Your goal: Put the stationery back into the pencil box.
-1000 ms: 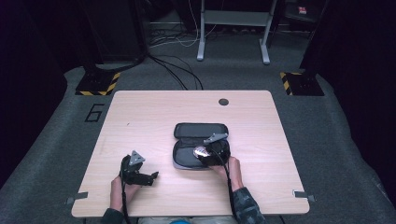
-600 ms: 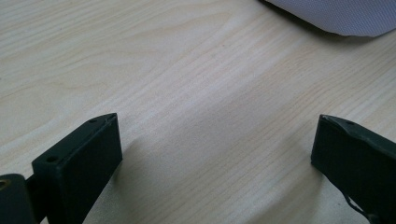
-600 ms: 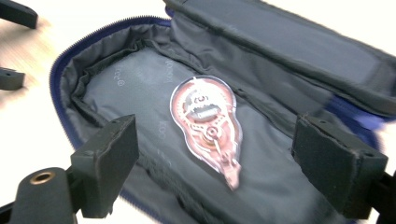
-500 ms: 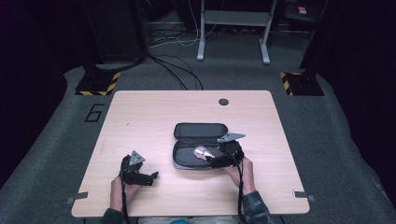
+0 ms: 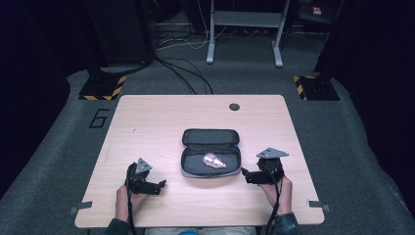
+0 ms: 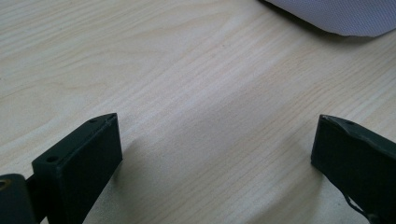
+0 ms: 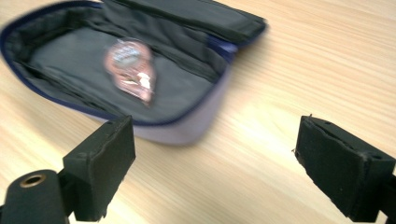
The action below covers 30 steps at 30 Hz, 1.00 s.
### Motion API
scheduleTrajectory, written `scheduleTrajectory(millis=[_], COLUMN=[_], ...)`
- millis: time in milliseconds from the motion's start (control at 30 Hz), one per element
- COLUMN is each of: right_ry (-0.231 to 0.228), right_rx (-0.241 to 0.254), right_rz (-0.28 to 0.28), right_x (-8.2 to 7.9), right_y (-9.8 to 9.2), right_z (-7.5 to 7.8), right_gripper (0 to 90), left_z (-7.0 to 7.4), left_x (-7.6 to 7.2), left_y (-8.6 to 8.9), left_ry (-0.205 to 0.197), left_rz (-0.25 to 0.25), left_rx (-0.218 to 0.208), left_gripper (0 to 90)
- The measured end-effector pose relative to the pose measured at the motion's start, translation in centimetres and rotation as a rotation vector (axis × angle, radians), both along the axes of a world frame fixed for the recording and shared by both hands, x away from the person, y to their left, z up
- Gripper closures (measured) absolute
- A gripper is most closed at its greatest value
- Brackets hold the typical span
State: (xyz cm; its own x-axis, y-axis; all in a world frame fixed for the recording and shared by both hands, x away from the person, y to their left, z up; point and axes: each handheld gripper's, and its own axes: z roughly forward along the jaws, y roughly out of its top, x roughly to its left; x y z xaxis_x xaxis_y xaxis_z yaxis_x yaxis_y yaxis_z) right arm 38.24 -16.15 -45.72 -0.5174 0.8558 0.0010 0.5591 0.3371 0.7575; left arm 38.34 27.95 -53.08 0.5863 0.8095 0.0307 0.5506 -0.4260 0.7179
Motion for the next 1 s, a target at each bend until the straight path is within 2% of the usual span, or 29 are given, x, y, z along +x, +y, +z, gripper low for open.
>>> scheduleTrajectory(millis=[333,400,500,633,700,767,800,1000], right_ry=[0.014,0.047,0.066,0.063,0.069,0.072,0.052,0.055], right_rx=[-0.009,0.000,-0.007,-0.013,-0.030,-0.026,-0.018,-0.019], right_rz=[-0.130,-0.162,-0.204,-0.262,-0.278,-0.283,-0.293,-0.298], right_x=[-1.7,-1.9,-2.1,-2.5,-2.5,-2.6,-2.8,-2.8], right_y=[-4.8,-5.6,-7.0,-8.4,-8.9,-9.2,-9.2,-9.3], right_z=[-2.9,-3.7,-4.9,-6.0,-6.5,-7.2,-7.3,-7.3], right_gripper=[9.7,6.3,2.7,0.0,0.0,0.0,0.0,0.0], left_z=[0.0,0.0,0.0,0.0,0.0,0.0,0.0,0.1], left_x=[0.0,0.0,0.0,0.0,0.0,0.0,0.0,0.0], left_y=[0.0,0.0,0.0,0.0,0.0,0.0,0.0,0.0], left_ry=[0.001,0.000,0.000,0.000,0.000,0.000,0.002,0.011], left_rz=[0.001,0.000,-0.001,0.000,-0.001,0.000,0.001,-0.001], left_rx=[-0.002,0.000,0.000,0.000,0.000,0.000,0.000,0.002], left_gripper=[1.8,1.8,1.8,1.8,1.7,1.8,1.8,1.8])
